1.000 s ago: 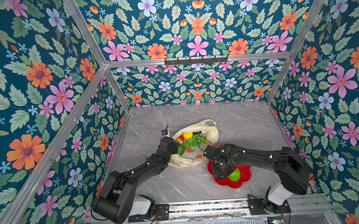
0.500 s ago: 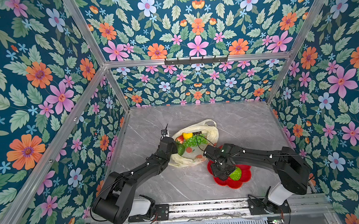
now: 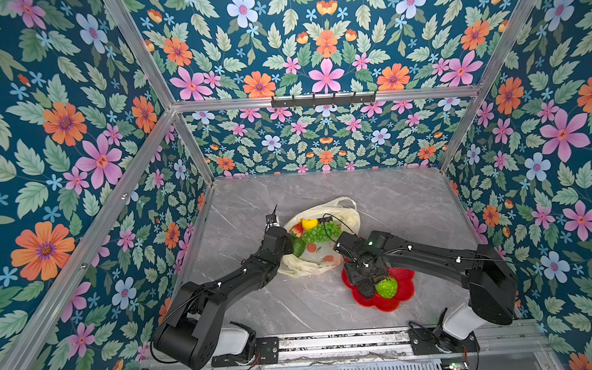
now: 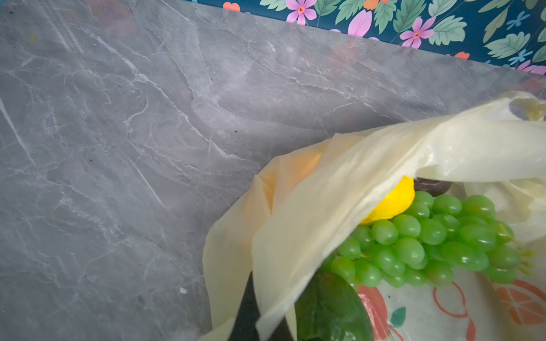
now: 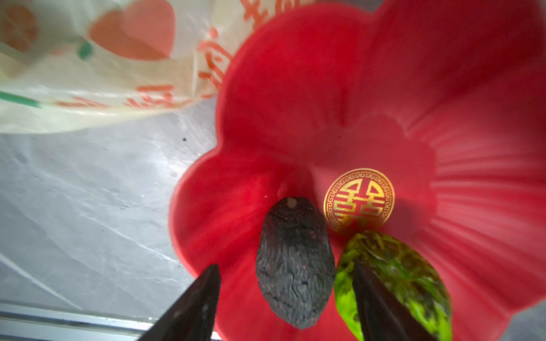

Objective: Take fruits out of the plastic bag
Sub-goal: Place the fruit on the plate, then pick up the fruit from the plastic bag.

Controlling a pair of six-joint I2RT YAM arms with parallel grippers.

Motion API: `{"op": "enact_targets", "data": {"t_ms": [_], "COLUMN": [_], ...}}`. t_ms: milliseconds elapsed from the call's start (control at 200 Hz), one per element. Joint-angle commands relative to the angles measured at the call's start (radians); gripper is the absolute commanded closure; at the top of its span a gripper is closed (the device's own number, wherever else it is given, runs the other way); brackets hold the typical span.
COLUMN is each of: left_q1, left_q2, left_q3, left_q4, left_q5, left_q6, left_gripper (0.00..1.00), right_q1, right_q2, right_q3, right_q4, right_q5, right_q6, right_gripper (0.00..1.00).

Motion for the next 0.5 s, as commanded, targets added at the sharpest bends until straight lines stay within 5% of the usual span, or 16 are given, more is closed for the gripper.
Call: {"op": "enact_targets", "data": {"t_ms": [0,235,495], "left_q1": [0.007,0.07,0.109], "left_q2": [-0.004,-0.011,0.015], "left_q3": [-0.007,-0.034,-0.038], "left_q4": [0.025,0.049,0.059], "left_q5": [0.023,0.096,0.146], "left_q6": [-0.02,-0.064,-0.1], "left_gripper": [1.0,1.0,1.0], "right_q1": [0.002,0.001,-0.019], "right_q2": [-0.02,0.059,0.312], "right_q3": [0.039,0.162,0.397], "right_q4": [0.024,0.325,0.377], "right_q5": [0.037,-0.064,-0.037], "right_q6": [0.02,0.06,0.084], "right_gripper": [0.27,0.27,0.27]}}
